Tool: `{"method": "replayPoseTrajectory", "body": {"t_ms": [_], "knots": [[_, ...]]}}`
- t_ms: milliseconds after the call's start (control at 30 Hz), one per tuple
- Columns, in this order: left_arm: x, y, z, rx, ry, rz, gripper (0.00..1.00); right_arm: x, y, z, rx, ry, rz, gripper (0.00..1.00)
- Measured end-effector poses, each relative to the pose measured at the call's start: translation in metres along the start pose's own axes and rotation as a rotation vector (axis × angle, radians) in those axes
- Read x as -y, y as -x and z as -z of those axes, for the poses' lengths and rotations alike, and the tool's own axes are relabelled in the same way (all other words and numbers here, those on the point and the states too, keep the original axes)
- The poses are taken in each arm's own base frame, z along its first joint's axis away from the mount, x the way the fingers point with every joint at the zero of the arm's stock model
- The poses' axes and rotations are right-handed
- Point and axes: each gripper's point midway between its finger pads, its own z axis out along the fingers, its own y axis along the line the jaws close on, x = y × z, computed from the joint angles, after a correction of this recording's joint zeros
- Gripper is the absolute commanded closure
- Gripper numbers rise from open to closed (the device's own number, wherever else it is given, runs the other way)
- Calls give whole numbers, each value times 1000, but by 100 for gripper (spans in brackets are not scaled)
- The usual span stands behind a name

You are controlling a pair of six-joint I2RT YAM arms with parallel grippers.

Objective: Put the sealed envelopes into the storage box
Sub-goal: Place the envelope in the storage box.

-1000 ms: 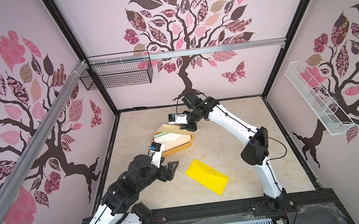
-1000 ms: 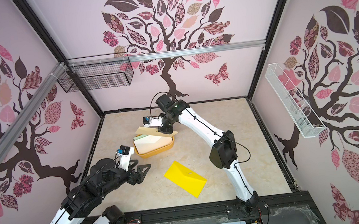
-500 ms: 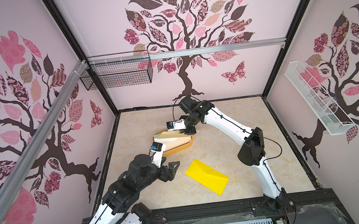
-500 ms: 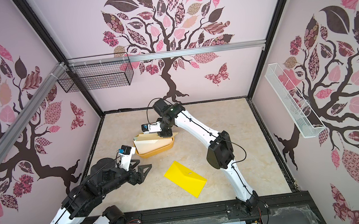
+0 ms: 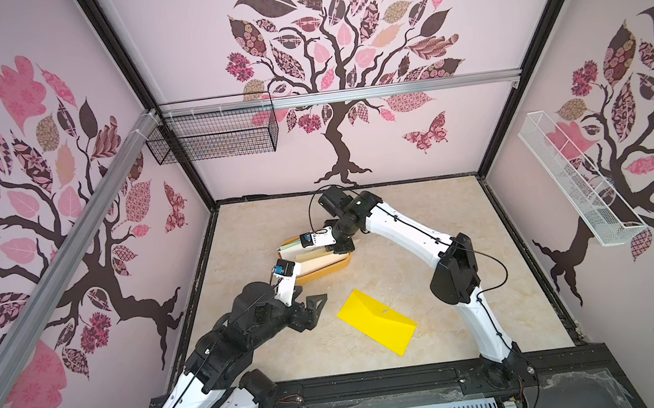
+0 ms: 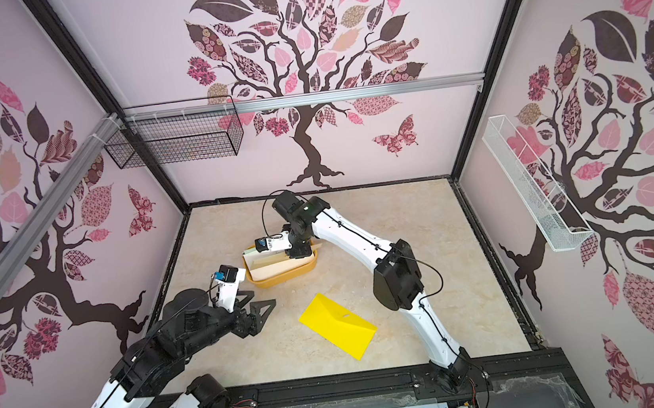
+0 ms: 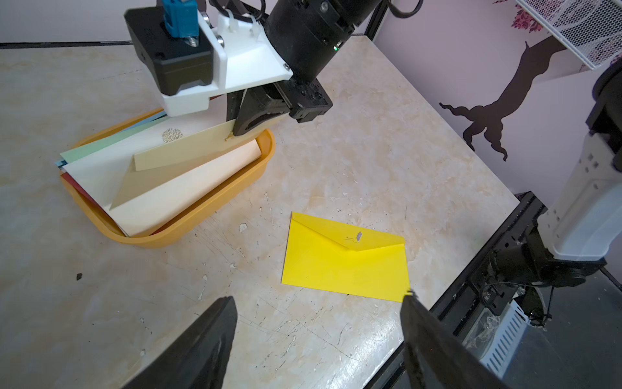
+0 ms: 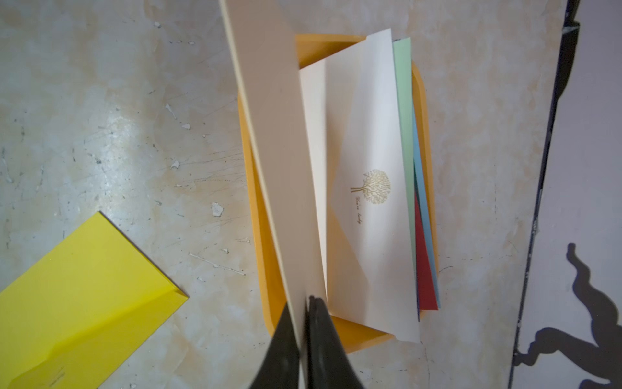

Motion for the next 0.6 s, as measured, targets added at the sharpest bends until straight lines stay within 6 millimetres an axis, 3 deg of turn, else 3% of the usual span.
{"method": "replayPoseTrajectory", "body": {"t_ms": [233, 533, 600], "knots": [[0, 0, 0, -1, -1, 0, 19, 17, -2, -8, -29, -82, -15, 68], [0, 0, 0, -1, -1, 0, 19, 49, 5, -5, -10, -223, -60, 70], [0, 0, 0, 0, -1, 0, 19, 52, 7, -5, 0, -235, -83, 75]]}}
